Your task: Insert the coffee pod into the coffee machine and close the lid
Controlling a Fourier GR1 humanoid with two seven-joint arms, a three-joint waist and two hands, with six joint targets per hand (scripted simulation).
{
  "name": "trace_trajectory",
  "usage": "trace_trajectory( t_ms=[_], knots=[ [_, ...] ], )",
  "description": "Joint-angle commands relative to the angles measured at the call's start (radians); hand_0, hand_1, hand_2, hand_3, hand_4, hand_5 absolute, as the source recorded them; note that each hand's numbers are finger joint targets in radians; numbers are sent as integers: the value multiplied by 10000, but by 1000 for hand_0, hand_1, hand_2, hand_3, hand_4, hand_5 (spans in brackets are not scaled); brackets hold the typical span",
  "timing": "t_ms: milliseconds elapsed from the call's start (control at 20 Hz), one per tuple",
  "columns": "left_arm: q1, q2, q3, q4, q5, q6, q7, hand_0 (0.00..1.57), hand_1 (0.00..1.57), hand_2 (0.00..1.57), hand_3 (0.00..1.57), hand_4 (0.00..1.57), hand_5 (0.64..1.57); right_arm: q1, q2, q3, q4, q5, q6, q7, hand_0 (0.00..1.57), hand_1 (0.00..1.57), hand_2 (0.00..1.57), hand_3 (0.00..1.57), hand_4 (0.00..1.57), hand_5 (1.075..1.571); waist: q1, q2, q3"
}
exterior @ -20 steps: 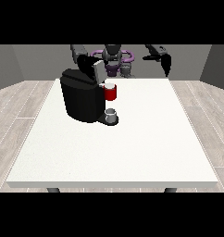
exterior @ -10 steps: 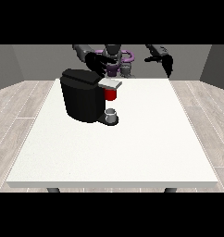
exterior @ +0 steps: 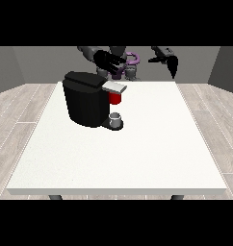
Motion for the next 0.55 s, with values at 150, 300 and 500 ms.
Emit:
trace_trajectory(
  t_ms=[150,300,500],
  knots=[
    [330,-56,165,239,124,70,-523,0,0,0,0,245,1571,1292,782,768,-781,-267,748,-1224,0,0,0,0,259,1571,-741,-616,-1],
    [907,-566,-412,-7,-146,262,-185,0,0,0,0,192,1571,2488,795,1063,-1073,-1497,409,-1174,0,0,0,0,269,1571,-640,-1459,4],
    [1692,-324,217,786,-50,362,-1046,0,0,0,0,192,1571,4275,803,1920,-1974,-2089,84,-991,0,0,0,0,157,1571,-1483,-2059,-2]
  ],
)
